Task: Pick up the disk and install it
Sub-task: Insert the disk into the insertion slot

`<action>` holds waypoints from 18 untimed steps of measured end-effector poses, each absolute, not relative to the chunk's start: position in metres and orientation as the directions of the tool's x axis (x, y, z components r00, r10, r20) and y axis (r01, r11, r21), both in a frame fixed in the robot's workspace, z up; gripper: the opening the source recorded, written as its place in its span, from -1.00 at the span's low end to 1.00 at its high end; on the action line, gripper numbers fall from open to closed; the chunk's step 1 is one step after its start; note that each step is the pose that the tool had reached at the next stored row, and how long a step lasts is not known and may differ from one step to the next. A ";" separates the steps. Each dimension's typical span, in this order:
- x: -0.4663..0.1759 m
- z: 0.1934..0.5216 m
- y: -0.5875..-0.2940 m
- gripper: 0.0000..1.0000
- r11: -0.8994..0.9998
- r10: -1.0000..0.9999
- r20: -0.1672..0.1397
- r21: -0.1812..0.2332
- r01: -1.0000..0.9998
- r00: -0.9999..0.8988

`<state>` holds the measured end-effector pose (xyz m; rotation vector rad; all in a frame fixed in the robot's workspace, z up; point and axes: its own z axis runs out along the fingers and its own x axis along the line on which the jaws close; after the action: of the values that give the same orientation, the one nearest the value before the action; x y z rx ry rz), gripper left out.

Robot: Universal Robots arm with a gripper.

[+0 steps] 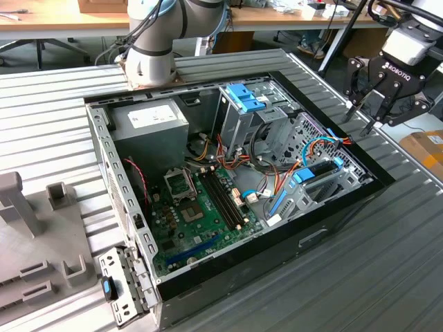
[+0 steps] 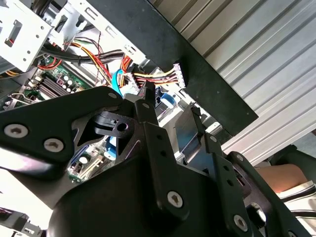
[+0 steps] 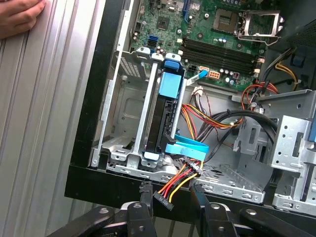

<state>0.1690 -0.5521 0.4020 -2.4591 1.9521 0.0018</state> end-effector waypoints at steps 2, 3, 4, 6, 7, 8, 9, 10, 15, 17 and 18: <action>0.169 0.402 -0.552 -0.12 -0.253 -0.968 -0.002 -0.001 -0.968 0.253; 0.169 0.402 -0.552 -0.12 -0.254 -0.967 -0.002 -0.001 -0.967 0.254; 0.169 0.402 -0.552 -0.12 -0.254 -0.967 -0.002 -0.001 -0.967 0.254; 0.169 0.402 -0.552 -0.12 -0.254 -0.967 -0.002 -0.001 -0.967 0.254; 0.169 0.402 -0.552 -0.12 -0.254 -0.967 -0.002 -0.001 -0.967 0.254; 0.169 0.402 -0.552 -0.12 -0.254 -0.967 -0.002 -0.001 -0.967 0.254; 0.169 0.402 -0.552 -0.12 -0.254 -0.967 -0.002 -0.001 -0.967 0.254; 0.169 0.402 -0.552 -0.12 -0.254 -0.967 -0.002 -0.001 -0.967 0.254; 0.169 0.402 -0.552 -0.12 -0.255 -0.967 -0.002 -0.001 -0.967 0.255; 0.169 0.402 -0.552 -0.12 -0.257 -0.966 -0.002 -0.001 -0.966 0.257; 0.169 0.402 -0.552 -0.12 -0.262 -0.965 -0.002 -0.001 -0.965 0.262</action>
<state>0.1690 -0.5518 0.4019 -2.4944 1.9067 0.0018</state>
